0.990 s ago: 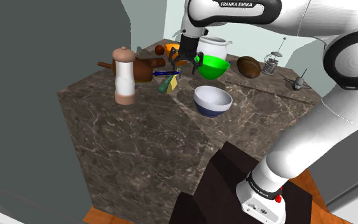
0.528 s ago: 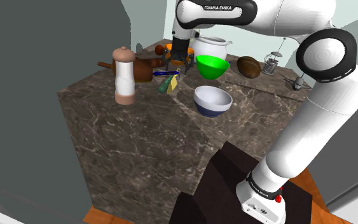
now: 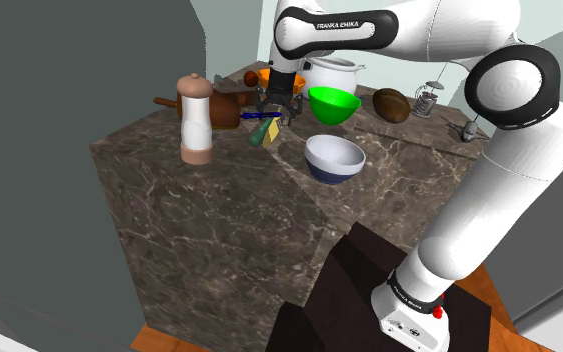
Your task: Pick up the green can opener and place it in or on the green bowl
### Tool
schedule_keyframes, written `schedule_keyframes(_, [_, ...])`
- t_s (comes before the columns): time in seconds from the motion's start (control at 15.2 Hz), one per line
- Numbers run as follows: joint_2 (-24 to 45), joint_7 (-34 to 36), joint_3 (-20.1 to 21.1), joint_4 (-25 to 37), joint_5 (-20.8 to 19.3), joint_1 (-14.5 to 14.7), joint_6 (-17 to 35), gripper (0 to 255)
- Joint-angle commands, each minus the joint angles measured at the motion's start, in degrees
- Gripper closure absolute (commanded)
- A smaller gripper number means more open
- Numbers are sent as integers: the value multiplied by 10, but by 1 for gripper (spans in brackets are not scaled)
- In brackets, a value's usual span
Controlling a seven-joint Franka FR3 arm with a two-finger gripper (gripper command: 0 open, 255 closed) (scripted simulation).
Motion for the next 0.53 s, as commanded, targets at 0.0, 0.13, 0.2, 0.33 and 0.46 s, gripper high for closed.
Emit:
schedule_keyframes(0.0, [0, 0, 0, 0, 0, 0, 1, 0])
schedule_keyframes(0.13, [0, 0, 0, 0, 0, 0, 1, 0])
schedule_keyframes(0.2, [0, 0, 0, 0, 0, 0, 1, 0])
schedule_keyframes(0.33, [0, 0, 0, 0, 0, 0, 1, 255])
schedule_keyframes(0.46, [0, 0, 0, 0, 0, 0, 1, 255])
